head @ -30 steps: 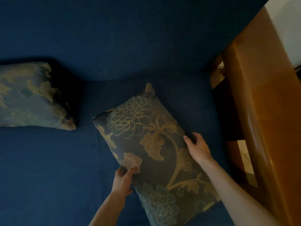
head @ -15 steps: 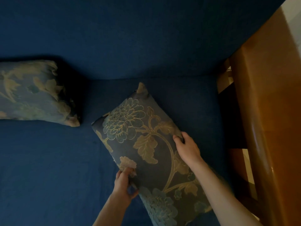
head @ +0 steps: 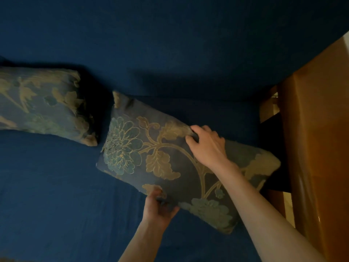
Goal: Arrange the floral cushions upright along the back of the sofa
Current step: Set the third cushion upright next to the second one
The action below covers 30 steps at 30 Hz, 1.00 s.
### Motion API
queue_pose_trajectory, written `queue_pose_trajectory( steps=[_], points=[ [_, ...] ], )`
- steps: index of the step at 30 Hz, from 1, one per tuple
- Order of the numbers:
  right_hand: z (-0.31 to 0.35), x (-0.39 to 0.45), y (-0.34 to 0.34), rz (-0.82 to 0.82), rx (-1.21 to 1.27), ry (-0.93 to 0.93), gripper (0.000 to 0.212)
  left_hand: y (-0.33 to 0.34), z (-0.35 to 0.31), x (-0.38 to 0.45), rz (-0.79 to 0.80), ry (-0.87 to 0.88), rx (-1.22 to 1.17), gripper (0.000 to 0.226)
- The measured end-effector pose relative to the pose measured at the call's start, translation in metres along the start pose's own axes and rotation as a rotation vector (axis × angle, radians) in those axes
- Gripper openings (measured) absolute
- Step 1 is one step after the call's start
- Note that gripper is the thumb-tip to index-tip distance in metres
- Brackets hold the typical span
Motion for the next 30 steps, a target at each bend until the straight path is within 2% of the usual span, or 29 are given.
queue_pose_trajectory(
  steps=[6, 12, 14, 17, 30],
  points=[
    [0.058, 0.021, -0.039, -0.040, -0.198, -0.158, 0.040, 0.054, -0.016, 0.029, 0.102, 0.030, -0.166, 0.012],
    [0.106, 0.042, -0.069, -0.111, -0.388, -0.258, 0.039, 0.108, -0.035, 0.056, 0.220, 0.050, -0.236, 0.023],
    [0.114, 0.048, -0.076, -0.140, -0.418, -0.270, 0.038, 0.123, -0.043, 0.064, 0.252, 0.052, -0.246, 0.033],
    [0.119, 0.055, -0.083, -0.167, -0.433, -0.280, 0.039, 0.137, -0.055, 0.073, 0.278, 0.057, -0.261, 0.040],
    [0.134, 0.103, -0.077, -0.126, -0.371, -0.305, 0.038, 0.137, -0.102, 0.099, 0.252, 0.097, -0.244, 0.036]
  ],
)
Point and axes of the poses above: each hand's wrist, its own x-axis towards the middle knuckle, its own y-axis out of the palm, z = x × y, the point moved 9 cm from there along x, towards the middle knuckle, and after that the axes turned 11 degrees about z, right-handed, at the moved point
